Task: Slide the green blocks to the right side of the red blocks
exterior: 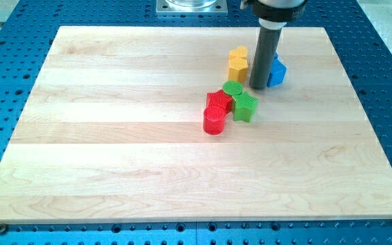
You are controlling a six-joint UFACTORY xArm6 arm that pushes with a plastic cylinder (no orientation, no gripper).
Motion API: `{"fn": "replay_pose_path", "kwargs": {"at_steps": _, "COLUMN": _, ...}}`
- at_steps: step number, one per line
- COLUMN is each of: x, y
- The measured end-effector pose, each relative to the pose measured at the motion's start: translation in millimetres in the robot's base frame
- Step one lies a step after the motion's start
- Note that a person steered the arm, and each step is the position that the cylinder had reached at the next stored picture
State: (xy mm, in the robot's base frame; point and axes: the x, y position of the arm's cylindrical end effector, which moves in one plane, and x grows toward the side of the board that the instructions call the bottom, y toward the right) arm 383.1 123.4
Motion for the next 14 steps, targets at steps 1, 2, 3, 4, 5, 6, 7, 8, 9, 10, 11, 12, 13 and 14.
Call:
{"fn": "replay_pose_path", "kwargs": {"at_steps": 1, "x": 37.9, "y": 21.2}}
{"fn": "replay_pose_path", "kwargs": {"at_steps": 2, "x": 41.2, "y": 46.3}}
{"fn": "replay_pose_path", "kwargs": {"at_steps": 3, "x": 40.3, "y": 33.6}}
{"fn": "replay_pose_path", "kwargs": {"at_steps": 4, "x": 27.5, "y": 14.5}}
{"fn": "replay_pose_path", "kwargs": {"at_steps": 5, "x": 27.0, "y": -9.9}}
{"fn": "replay_pose_path", "kwargs": {"at_steps": 6, "x": 32.1, "y": -19.8}}
{"fn": "replay_pose_path", "kwargs": {"at_steps": 7, "x": -2.5, "y": -21.7}}
{"fn": "replay_pose_path", "kwargs": {"at_steps": 8, "x": -10.1, "y": -32.2}}
{"fn": "replay_pose_path", "kwargs": {"at_steps": 9, "x": -10.1, "y": -51.4}}
{"fn": "replay_pose_path", "kwargs": {"at_steps": 10, "x": -2.5, "y": -63.1}}
{"fn": "replay_pose_path", "kwargs": {"at_steps": 11, "x": 19.1, "y": -52.9}}
{"fn": "replay_pose_path", "kwargs": {"at_steps": 12, "x": 18.9, "y": -25.6}}
{"fn": "replay_pose_path", "kwargs": {"at_steps": 13, "x": 17.1, "y": -4.5}}
{"fn": "replay_pose_path", "kwargs": {"at_steps": 14, "x": 33.0, "y": 16.8}}
